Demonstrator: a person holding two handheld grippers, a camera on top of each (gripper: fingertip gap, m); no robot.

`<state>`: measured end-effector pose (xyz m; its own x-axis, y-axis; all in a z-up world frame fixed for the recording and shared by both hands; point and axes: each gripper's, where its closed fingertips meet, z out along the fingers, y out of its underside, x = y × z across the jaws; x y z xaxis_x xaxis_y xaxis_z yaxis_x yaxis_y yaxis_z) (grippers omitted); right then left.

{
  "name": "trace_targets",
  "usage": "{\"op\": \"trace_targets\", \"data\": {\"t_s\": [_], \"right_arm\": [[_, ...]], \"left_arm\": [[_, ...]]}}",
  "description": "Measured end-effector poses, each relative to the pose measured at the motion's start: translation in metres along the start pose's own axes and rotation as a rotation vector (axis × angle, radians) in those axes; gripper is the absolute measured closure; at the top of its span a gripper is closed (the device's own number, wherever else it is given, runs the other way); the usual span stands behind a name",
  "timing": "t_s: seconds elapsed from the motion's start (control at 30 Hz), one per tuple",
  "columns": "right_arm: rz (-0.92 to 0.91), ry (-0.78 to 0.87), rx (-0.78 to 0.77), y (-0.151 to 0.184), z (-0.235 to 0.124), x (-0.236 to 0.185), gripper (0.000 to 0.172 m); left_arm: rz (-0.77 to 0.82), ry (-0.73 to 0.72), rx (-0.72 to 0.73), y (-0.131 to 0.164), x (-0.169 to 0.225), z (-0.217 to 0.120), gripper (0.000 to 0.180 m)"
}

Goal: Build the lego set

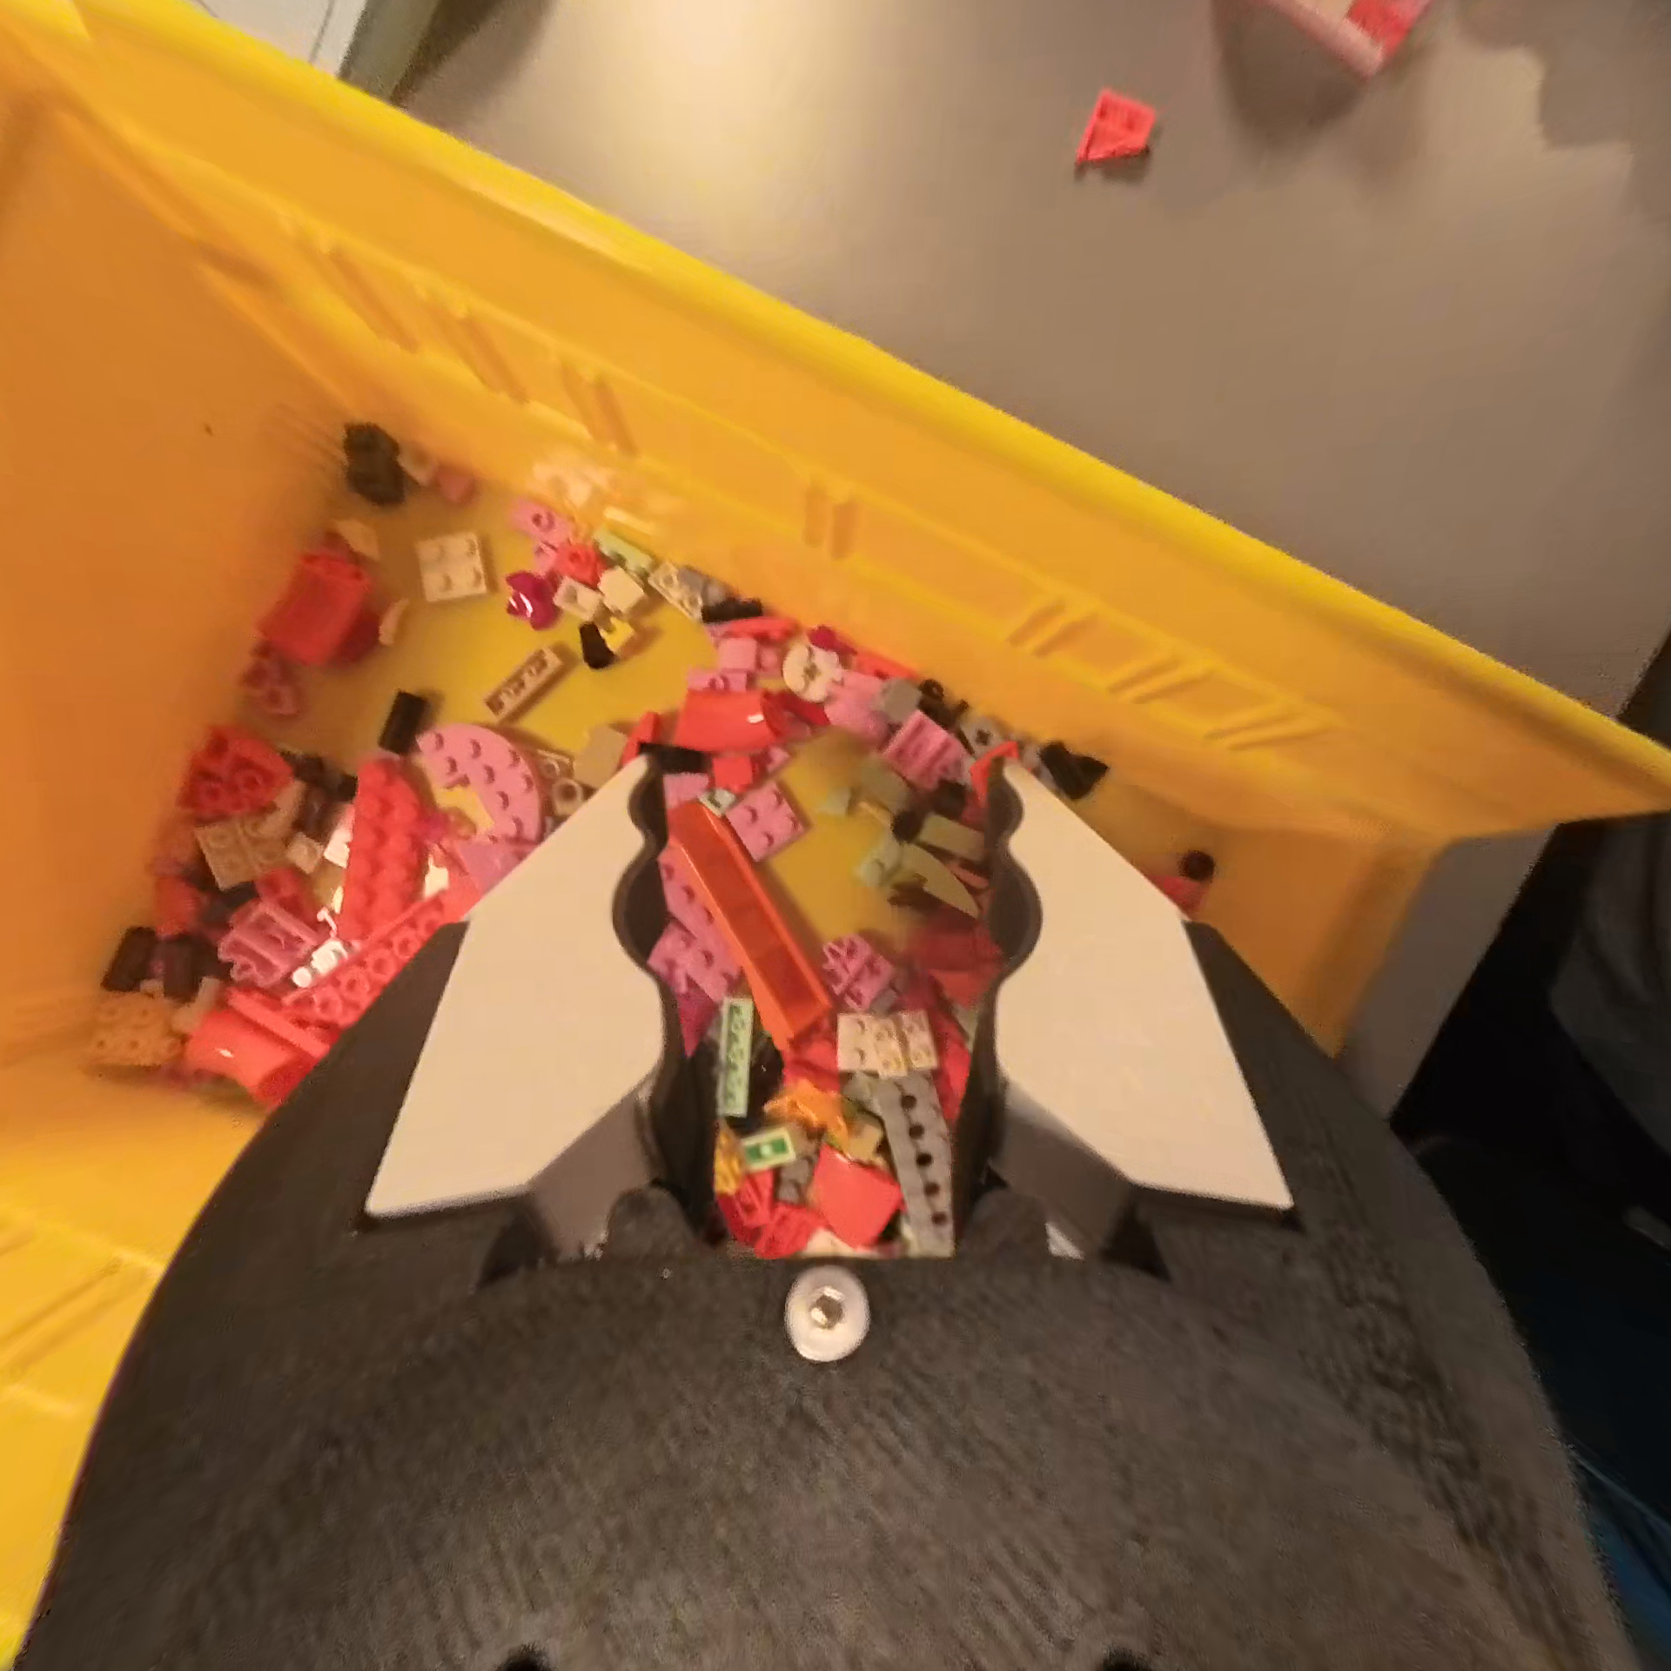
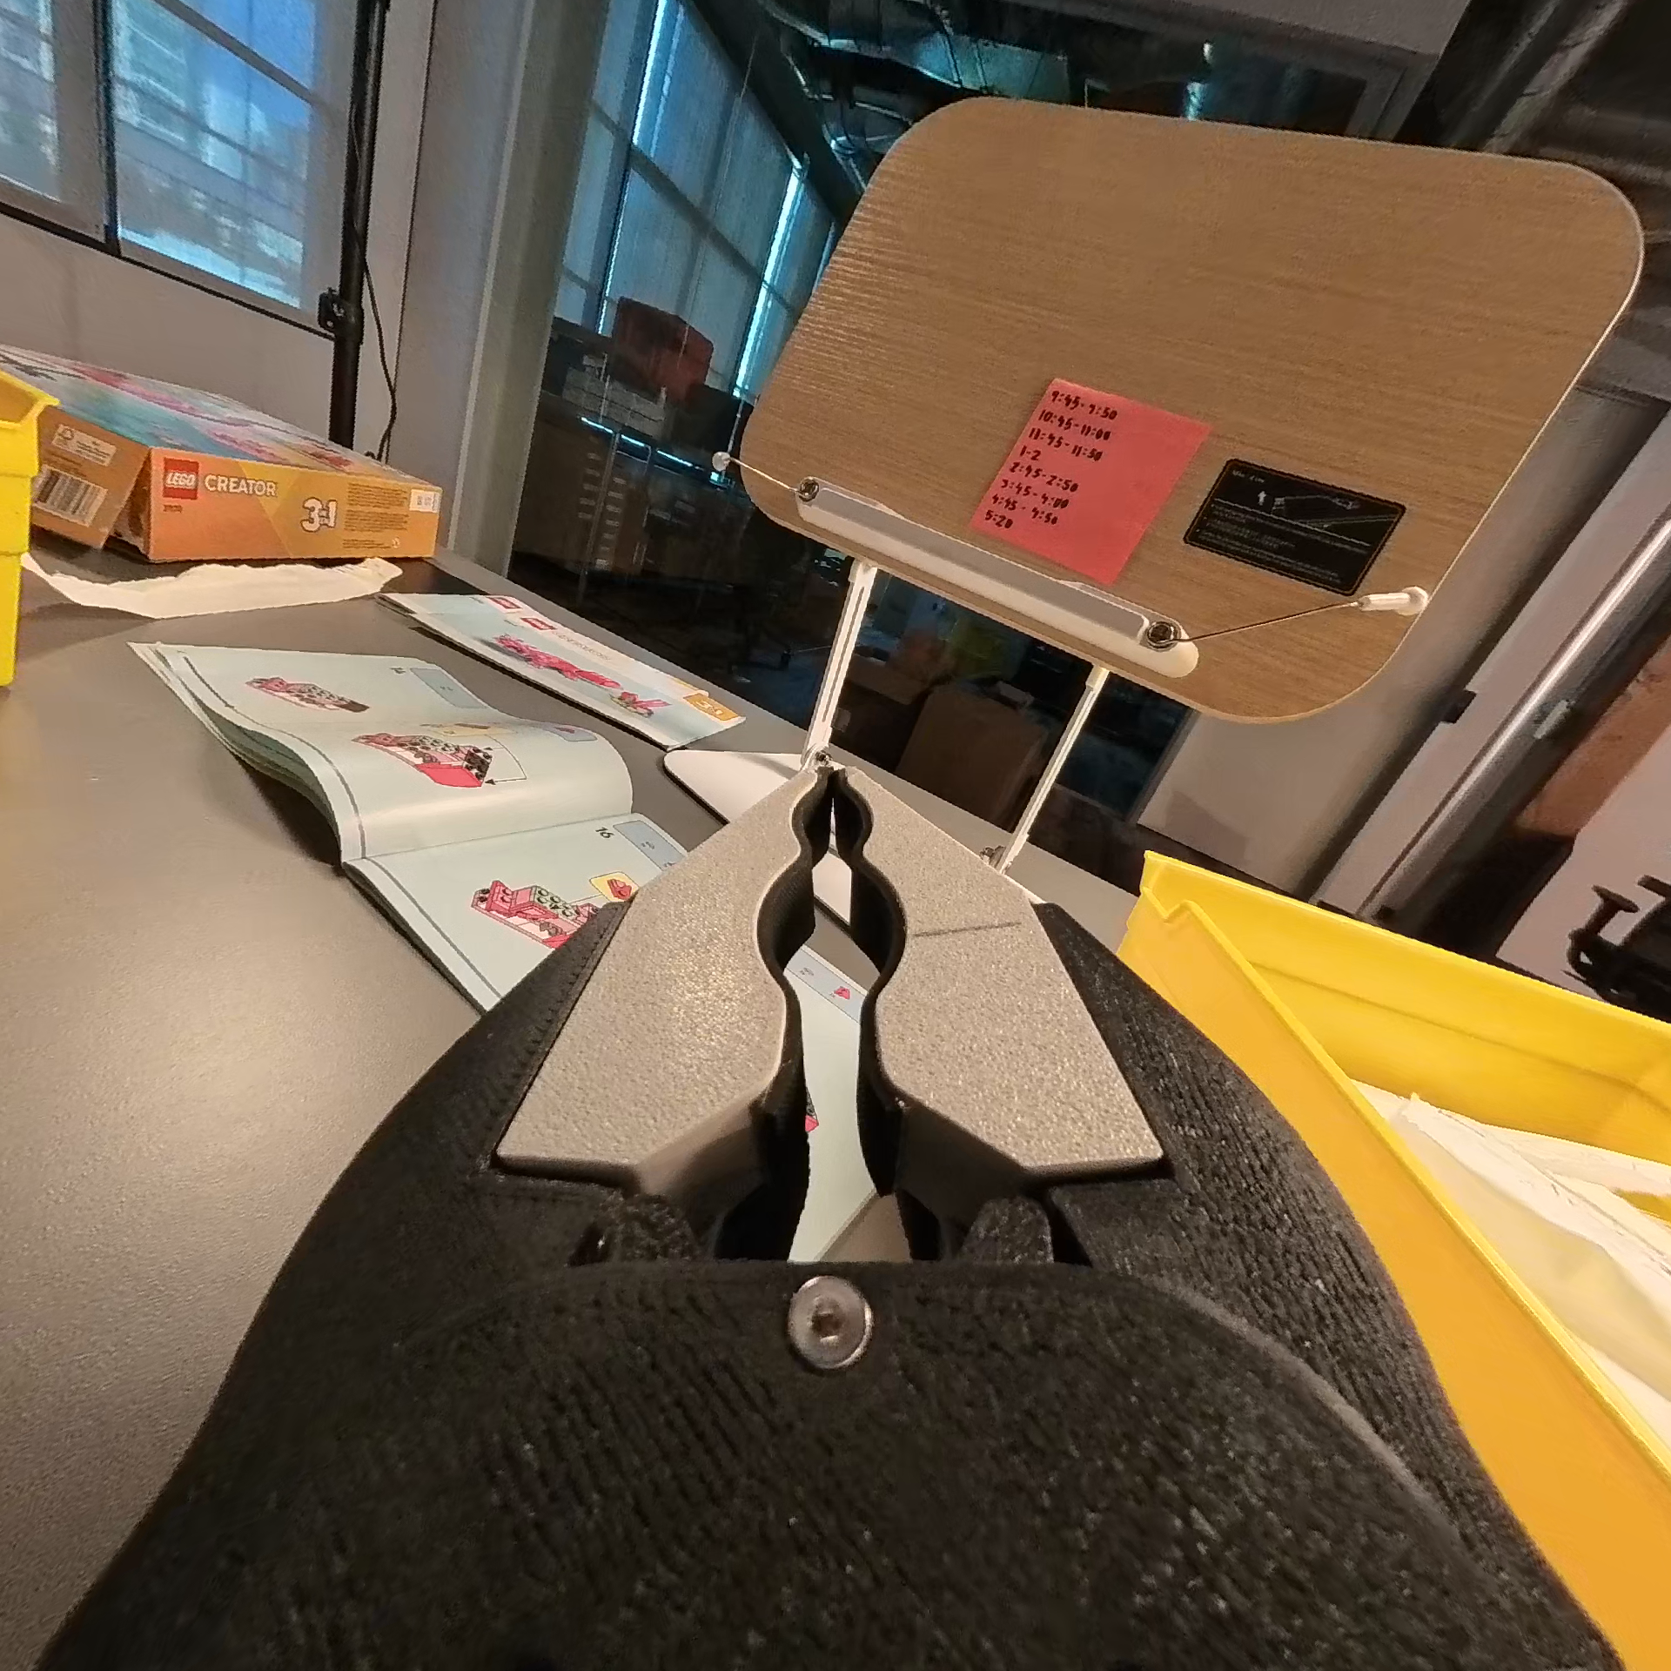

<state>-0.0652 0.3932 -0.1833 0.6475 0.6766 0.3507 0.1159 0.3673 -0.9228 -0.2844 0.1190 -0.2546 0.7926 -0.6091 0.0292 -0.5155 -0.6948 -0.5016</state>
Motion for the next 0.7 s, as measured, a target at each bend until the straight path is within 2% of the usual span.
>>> {"op": "trace_targets", "data": {"t_s": [0.2,0.33,0.43,0.47,0.53,0.57,0.63,0.7], "right_arm": [[-0.004,-0.001,-0.001,0.0,0.0,-0.001,0.172],[-0.003,-0.002,-0.001,0.0,0.0,-0.001,0.172],[-0.003,-0.003,-0.001,0.0,0.0,-0.001,0.172],[-0.004,-0.003,-0.001,0.0,0.0,-0.001,0.172],[-0.006,-0.003,-0.002,0.0,0.0,-0.001,0.172],[-0.007,-0.003,-0.003,0.0,0.0,-0.001,0.172],[-0.01,-0.003,-0.004,0.0,0.0,-0.001,0.172],[-0.013,-0.002,-0.006,0.001,0.001,-0.002,0.172]], "left_arm": [[0.049,0.012,-0.021,-0.011,-0.008,0.027,0.133],[0.034,0.063,-0.113,0.0,-0.008,0.038,0.149],[0.053,0.022,-0.185,0.013,-0.015,0.038,0.174],[0.052,-0.002,-0.204,0.017,-0.018,0.037,0.176],[0.054,-0.07,-0.242,0.022,-0.028,0.032,0.175],[0.058,-0.099,-0.239,0.022,-0.033,0.031,0.166],[0.051,-0.041,-0.152,0.01,-0.025,0.033,0.151],[0.01,0.063,-0.056,-0.005,-0.013,0.036,0.151]]}}
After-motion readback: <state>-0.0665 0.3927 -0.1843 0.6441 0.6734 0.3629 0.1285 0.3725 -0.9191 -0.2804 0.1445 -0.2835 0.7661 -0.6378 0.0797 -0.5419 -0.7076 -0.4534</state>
